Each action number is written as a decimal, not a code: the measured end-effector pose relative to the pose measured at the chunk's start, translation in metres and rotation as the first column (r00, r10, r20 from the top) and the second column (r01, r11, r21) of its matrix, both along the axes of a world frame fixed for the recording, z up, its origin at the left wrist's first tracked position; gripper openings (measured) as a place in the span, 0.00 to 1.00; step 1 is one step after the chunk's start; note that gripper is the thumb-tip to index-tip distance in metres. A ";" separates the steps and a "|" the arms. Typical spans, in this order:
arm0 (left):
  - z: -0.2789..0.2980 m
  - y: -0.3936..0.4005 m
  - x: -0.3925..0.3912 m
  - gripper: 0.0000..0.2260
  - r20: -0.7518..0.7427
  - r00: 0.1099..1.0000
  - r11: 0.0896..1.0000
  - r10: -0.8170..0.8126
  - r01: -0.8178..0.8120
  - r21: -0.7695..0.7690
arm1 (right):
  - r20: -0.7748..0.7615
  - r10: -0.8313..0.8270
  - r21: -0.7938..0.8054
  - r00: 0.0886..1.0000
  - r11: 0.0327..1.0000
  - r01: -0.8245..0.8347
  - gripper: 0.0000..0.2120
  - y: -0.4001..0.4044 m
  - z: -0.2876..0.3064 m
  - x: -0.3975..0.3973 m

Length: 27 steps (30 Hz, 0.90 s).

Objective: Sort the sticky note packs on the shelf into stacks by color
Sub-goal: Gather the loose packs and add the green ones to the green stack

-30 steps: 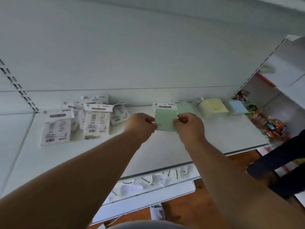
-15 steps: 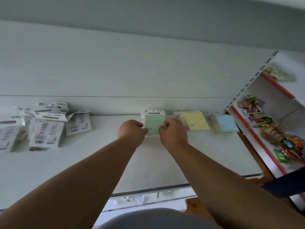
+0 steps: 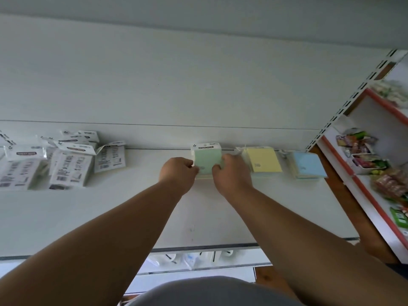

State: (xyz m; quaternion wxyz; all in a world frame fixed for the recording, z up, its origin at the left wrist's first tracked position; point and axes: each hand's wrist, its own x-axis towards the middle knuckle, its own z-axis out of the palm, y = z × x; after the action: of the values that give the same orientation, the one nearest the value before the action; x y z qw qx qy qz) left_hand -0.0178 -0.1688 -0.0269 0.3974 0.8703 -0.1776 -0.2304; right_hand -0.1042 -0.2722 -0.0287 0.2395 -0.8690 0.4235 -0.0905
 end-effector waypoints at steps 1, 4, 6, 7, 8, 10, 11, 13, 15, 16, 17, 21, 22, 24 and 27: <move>0.000 0.004 0.001 0.06 0.038 0.999 1.000 -0.007 0.006 0.023 | -0.004 0.002 -0.049 1.000 0.999 -0.002 0.13 0.003 0.002 0.000; 0.000 0.024 0.004 0.13 0.122 0.992 0.999 0.005 -0.011 0.046 | 0.028 0.047 -0.131 0.999 0.990 -0.043 0.18 0.022 0.012 0.003; 0.001 0.045 0.009 0.15 0.170 0.985 0.999 0.023 -0.030 0.035 | 0.065 0.106 -0.166 0.992 0.982 -0.094 0.18 0.039 0.017 0.012; 0.002 0.057 0.012 0.15 0.186 0.982 0.999 0.037 -0.042 0.023 | 0.088 0.144 -0.170 0.986 0.977 -0.127 0.19 0.049 0.019 0.018; 0.002 0.070 0.017 0.15 0.209 0.977 0.998 0.051 -0.055 0.012 | 0.112 0.184 -0.161 0.976 0.973 -0.165 0.19 0.061 0.020 0.026; 0.004 0.099 0.028 0.14 0.258 0.964 0.997 0.068 -0.072 0.004 | 0.157 0.264 -0.130 0.952 0.961 -0.245 0.19 0.089 0.020 0.044; 0.004 0.116 0.034 0.14 0.279 0.957 0.997 0.079 -0.083 0.001 | 0.176 0.296 -0.118 0.939 0.953 -0.278 0.19 0.105 0.020 0.053; 0.002 0.153 0.050 0.13 0.301 0.947 0.993 0.115 -0.117 -0.011 | 0.191 0.349 -0.103 0.917 0.937 -0.335 0.18 0.137 0.018 0.073; -0.001 0.195 0.069 0.12 0.301 0.940 0.987 0.163 -0.160 -0.035 | 0.193 0.392 -0.082 0.899 0.920 -0.383 0.17 0.170 0.016 0.096; -0.002 0.216 0.080 0.12 0.302 0.936 0.983 0.182 -0.175 -0.051 | 0.190 0.407 -0.066 0.894 0.913 -0.402 0.17 0.187 0.014 0.108; -0.003 0.236 0.091 0.13 0.302 0.935 0.982 0.187 -0.178 -0.058 | 0.190 0.408 -0.044 0.893 0.912 -0.407 0.17 0.204 0.011 0.121; -0.004 0.296 0.137 0.18 0.253 0.966 0.999 0.047 -0.048 0.000 | 0.172 0.182 0.217 0.968 0.952 -0.218 0.18 0.262 -0.005 0.170; -0.005 0.306 0.145 0.20 0.211 0.977 1.000 -0.010 0.006 0.016 | 0.164 0.111 0.261 0.980 0.953 -0.151 0.18 0.272 -0.008 0.180; -0.005 0.316 0.160 0.23 0.128 0.987 0.995 -0.102 0.100 0.020 | 0.199 -0.049 0.346 0.979 0.938 -0.024 0.18 0.287 -0.012 0.195; -0.001 0.320 0.170 0.25 0.035 0.977 0.977 -0.208 0.207 0.044 | 0.233 -0.327 0.519 0.916 0.838 0.167 0.17 0.296 -0.012 0.209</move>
State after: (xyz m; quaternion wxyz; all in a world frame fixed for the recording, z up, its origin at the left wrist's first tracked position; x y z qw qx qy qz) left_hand 0.1526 0.1509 -0.0283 0.3502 0.8591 -0.2707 -0.2570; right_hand 0.1049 0.0242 -0.0404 0.5010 -0.6917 0.4988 -0.1473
